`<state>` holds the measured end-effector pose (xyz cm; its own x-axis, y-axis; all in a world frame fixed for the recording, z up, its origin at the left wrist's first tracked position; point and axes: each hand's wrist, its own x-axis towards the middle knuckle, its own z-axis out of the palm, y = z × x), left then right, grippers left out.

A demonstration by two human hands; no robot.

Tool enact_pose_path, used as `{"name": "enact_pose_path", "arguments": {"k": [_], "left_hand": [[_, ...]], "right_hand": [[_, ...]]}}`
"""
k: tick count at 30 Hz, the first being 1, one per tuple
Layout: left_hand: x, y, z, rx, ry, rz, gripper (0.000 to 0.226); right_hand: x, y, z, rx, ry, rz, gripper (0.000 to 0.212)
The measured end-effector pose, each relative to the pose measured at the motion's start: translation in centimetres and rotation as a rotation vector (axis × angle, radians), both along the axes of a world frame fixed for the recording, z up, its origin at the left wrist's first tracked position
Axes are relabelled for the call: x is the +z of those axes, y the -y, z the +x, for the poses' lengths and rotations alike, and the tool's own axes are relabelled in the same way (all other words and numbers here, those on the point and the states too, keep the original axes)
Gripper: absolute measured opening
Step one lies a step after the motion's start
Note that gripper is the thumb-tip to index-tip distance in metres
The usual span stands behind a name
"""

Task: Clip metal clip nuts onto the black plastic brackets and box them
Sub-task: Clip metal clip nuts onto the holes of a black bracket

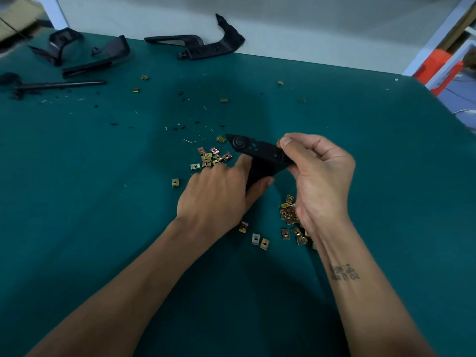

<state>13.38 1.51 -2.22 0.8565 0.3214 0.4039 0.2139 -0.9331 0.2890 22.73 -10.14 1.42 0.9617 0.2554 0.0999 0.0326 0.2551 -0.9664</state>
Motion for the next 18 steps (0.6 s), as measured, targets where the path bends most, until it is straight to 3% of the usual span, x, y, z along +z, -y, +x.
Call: {"name": "enact_pose_path", "arguments": {"k": [18], "left_hand": [[-0.1,-0.3,0.2,0.013,-0.016,-0.069,0.043]], "right_hand": [[-0.2,1.2,1.7,0.066,0.441,-0.280,0.020]]}}
